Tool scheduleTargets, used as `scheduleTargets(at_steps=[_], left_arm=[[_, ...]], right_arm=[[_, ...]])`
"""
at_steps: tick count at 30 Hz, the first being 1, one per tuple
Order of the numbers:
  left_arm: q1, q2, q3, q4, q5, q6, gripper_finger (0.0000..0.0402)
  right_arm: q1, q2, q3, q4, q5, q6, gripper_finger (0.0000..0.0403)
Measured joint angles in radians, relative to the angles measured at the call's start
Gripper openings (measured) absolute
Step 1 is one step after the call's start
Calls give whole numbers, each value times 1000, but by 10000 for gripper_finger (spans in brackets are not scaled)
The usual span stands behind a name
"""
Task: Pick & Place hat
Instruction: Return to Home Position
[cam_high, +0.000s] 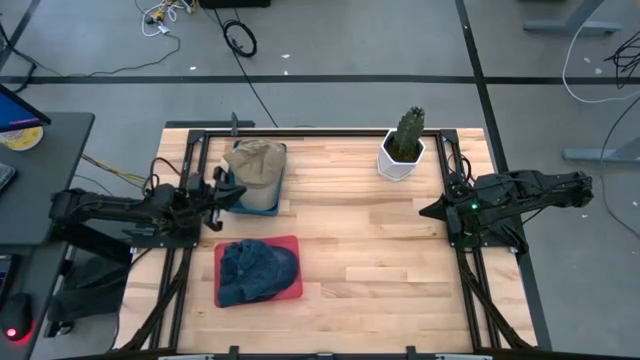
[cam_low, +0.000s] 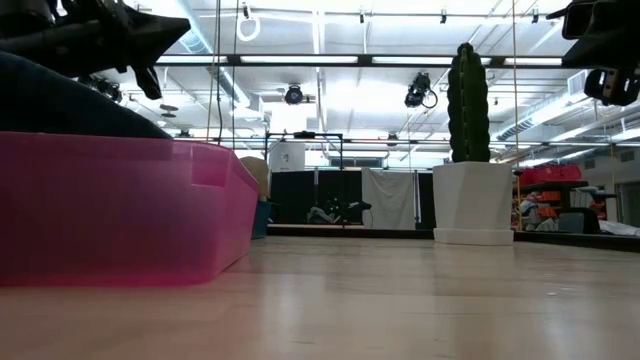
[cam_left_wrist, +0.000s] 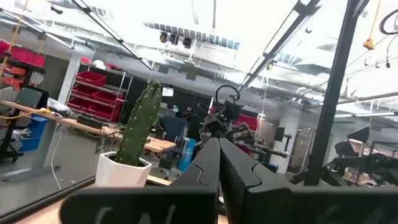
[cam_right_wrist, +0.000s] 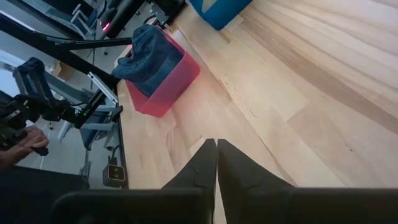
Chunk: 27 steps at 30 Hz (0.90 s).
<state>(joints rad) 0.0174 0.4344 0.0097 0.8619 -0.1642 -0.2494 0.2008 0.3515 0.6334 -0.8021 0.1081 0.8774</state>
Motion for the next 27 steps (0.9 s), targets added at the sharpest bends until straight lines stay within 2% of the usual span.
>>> scheduleTargets(at_steps=[7, 12, 27], left_arm=[[0, -61, 0, -49, 2, 26, 2], [0, -129, -1, -161, 11, 33, 2], [0, -435, -2, -494, 11, 47, 2]], right_arm=[[0, 0, 0, 0, 0, 0, 17], [0, 0, 0, 0, 0, 0, 17], [0, 0, 0, 0, 0, -1, 17]])
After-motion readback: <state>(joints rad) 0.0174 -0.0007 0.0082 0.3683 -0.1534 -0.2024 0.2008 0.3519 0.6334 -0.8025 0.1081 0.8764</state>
